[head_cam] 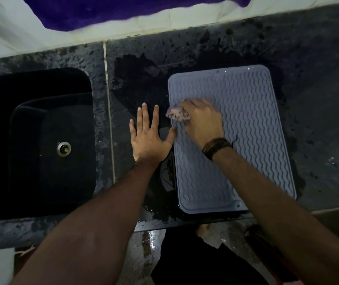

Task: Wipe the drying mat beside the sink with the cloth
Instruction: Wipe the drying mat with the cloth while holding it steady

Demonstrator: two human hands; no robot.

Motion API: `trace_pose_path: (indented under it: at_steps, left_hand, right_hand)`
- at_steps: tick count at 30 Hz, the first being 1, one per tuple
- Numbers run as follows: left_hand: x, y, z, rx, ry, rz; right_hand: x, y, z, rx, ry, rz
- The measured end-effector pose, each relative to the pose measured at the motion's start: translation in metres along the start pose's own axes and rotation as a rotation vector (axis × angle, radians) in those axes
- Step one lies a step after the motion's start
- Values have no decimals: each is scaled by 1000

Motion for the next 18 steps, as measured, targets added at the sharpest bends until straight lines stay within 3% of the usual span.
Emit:
trace_pose_path:
  at_steps: [3, 13, 18]
  left_hand:
    - [-1, -1, 0, -11, -18, -17]
    - [1, -1, 0, -2, 9, 12]
    - [1, 0, 0, -6, 2, 28]
  right_hand:
    - [-7, 30, -10, 51, -6, -2]
    - [-1, -79, -9, 38, 68, -32]
    - [0, -63, -8, 12, -7, -5]
Point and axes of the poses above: each hand's wrist, its own y-axis away from the middle knuckle, its own x-axis out of the back of the hand, z = x × y, the point moved 9 cm from there along -y, towards the middle knuckle, and after that the axes turned 2 degrees about -x, right-handed, at the moved point
